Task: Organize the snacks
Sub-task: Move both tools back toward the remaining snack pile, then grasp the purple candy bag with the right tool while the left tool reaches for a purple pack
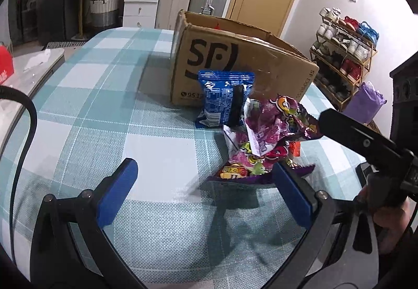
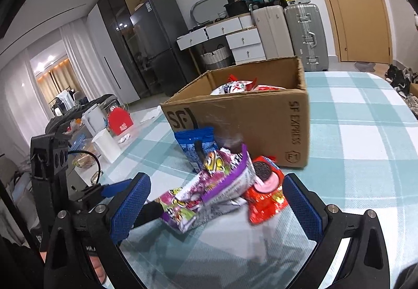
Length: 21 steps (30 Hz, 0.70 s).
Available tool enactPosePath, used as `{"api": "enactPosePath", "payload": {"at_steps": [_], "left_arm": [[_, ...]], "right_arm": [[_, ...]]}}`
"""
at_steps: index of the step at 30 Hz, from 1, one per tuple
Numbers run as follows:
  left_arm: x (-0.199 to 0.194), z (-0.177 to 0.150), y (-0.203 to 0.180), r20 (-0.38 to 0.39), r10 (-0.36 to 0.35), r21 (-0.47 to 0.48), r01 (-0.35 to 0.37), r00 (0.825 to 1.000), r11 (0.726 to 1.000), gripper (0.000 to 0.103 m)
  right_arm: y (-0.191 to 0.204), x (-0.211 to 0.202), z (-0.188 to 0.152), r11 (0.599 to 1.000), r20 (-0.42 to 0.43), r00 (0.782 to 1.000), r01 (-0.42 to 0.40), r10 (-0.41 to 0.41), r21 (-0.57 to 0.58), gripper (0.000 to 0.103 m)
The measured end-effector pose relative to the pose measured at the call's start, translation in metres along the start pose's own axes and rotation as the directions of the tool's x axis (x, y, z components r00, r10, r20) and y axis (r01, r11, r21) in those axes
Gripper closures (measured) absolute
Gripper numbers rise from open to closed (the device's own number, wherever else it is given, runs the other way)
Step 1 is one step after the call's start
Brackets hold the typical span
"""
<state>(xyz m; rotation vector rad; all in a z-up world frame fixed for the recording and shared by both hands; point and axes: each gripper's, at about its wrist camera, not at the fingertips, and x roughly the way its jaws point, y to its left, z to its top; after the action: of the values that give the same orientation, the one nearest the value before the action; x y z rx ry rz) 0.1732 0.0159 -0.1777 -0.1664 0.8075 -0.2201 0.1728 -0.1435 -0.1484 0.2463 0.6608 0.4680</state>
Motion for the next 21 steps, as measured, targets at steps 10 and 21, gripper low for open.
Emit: {"api": "enactPosePath", "payload": {"at_steps": [10,21], "left_arm": [[0.014,0.000,0.007,0.001,-0.007,-0.019,0.007,1.000,1.000,0.000],[0.000,-0.006,0.019,0.002,-0.016,-0.035,0.016,1.000,0.999,0.000]], "right_arm": [[0.001,0.025,0.007,0.999,-0.033,0.999,-0.030,0.031,0.017,0.001],[0.008,0.050,0.008,0.999,-0.062,0.997,-0.039,0.039,0.000,0.013]]}}
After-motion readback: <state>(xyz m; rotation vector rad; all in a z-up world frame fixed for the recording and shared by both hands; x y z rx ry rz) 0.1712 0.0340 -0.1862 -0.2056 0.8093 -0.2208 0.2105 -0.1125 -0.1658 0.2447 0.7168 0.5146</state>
